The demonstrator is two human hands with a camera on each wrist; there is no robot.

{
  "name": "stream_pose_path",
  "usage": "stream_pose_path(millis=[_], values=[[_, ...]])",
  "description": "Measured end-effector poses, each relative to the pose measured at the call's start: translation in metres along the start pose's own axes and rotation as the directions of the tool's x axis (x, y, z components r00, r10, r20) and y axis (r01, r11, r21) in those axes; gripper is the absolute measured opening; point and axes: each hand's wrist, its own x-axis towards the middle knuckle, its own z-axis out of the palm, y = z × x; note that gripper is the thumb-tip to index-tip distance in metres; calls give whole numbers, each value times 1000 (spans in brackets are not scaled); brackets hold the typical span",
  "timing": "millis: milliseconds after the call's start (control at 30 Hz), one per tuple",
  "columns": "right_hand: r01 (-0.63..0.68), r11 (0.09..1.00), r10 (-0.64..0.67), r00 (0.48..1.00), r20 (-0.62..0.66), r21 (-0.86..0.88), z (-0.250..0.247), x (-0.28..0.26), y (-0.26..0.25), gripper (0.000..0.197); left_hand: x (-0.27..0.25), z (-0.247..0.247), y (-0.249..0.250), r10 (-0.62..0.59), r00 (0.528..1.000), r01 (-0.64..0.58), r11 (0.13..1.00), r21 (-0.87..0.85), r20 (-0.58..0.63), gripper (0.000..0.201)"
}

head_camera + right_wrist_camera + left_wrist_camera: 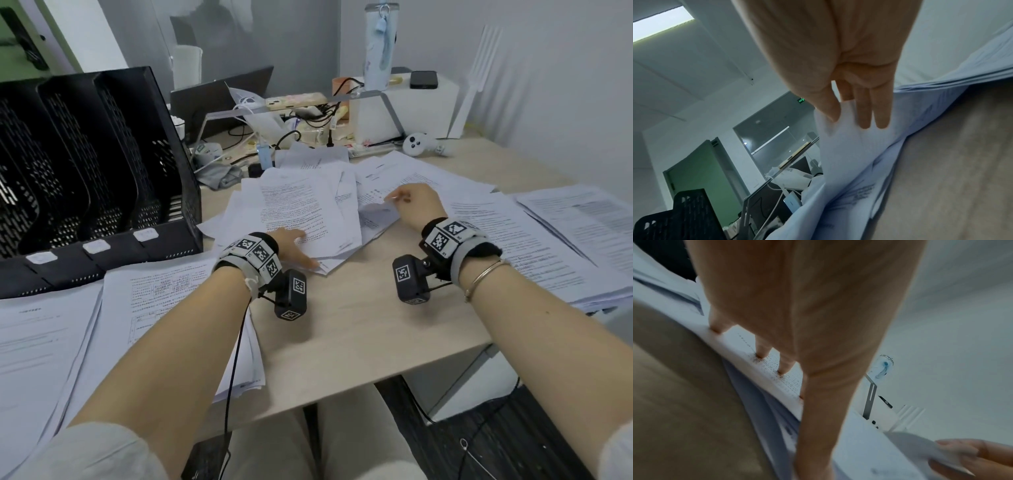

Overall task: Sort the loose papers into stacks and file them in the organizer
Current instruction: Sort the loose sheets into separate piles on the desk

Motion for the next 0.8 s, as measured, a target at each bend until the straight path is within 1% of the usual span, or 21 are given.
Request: stream_pose_path(millis=[67, 100, 167, 200, 233, 300, 333, 433, 533, 567, 633, 700, 800], values=[[21, 997, -20, 1000, -8, 73, -2, 0, -7, 21, -1, -2, 1, -4, 1000, 4, 1000, -25, 1, 90], [39, 992, -37, 999, -20, 119, -4, -1, -11, 23, -1, -2, 0, 3, 1000, -3, 1000, -28, -2, 86], [70, 975, -57, 996, -68, 210, -9, -2, -16, 35, -1, -4, -3, 6, 1000, -6, 1000, -3, -16, 77], [89, 968, -68, 993, -97, 235, -12, -1, -19, 37, -2, -5, -4, 7, 1000, -6, 1000, 16, -20, 73], [112, 964, -85, 989, -123, 239, -16, 0, -21, 34, -4, -5, -6, 9, 1000, -8, 1000, 28, -20, 69], [161, 956, -119, 977, -176, 247, -25, 2, -26, 18, -8, -7, -8, 20, 999, -19, 999, 30, -31, 59], [188, 949, -137, 969, -207, 252, -30, 2, -28, 18, -11, -9, -7, 29, 998, -28, 999, 22, -47, 53], [266, 925, -186, 939, -288, 272, -41, 0, -35, 26, -18, -15, -3, 17, 994, -20, 999, -26, -112, 34], [325, 894, -234, 926, -296, 308, -50, -7, -41, 37, -21, -17, -3, -49, 976, 29, 995, -97, -211, 30], [341, 886, -255, 924, -284, 314, -53, -10, -44, 38, -20, -18, -4, -85, 964, 58, 992, -113, -251, 30], [376, 872, -312, 920, -237, 312, -57, -17, -52, 40, -19, -22, -9, -185, 928, 108, 964, -242, -325, 30], [420, 852, -379, 907, -186, 312, -60, -23, -65, 40, -22, -27, -13, -275, 865, 110, 920, -377, -419, 29], [483, 797, -457, 875, -161, 362, -64, -33, -87, 42, -31, -38, -19, -366, 757, 39, 852, -522, -541, 28]])
